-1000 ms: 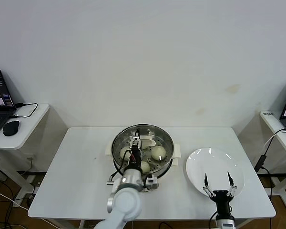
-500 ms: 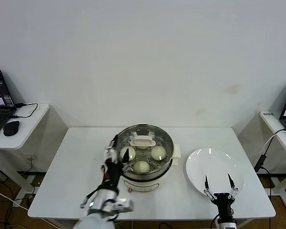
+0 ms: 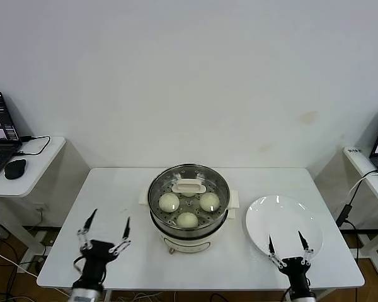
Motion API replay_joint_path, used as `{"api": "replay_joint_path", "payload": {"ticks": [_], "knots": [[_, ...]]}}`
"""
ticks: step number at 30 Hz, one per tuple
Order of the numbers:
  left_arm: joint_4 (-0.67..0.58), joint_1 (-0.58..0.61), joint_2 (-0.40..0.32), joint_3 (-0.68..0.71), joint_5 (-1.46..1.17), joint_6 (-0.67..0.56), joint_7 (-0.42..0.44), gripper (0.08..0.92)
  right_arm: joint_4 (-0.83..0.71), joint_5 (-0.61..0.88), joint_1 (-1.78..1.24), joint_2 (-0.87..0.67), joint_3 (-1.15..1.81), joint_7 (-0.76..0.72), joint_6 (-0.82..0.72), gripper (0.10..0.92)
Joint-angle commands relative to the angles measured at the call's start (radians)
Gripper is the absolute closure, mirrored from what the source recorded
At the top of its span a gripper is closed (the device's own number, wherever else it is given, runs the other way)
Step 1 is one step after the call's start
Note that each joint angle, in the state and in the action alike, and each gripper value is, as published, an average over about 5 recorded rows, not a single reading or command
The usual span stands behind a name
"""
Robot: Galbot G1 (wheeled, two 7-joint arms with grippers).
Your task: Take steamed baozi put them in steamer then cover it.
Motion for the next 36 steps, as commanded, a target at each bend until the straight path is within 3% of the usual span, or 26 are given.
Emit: {"api": "replay_joint_path", "payload": {"ticks": [1,10,36], "knots": [[0.105,0.146,0.0,-0.141,-0.467,-0.185,-0.034,0.177,0.118,0.08,-0.09,-0.034,-0.017,-0.083,-0.088,0.203],[0.146,0.158,-0.001,-0.172,-0.489,-0.189,0.037,0.177,0.148,0.076,-0.105,-0.03,-0.039,-0.11,-0.111,0.203],[0.174,0.16,-0.021,-0.115,-0.43,-0.173,0.058,0.177,0.124,0.05,-0.102,-0.025,-0.067,-0.106,-0.088,0.202]]}}
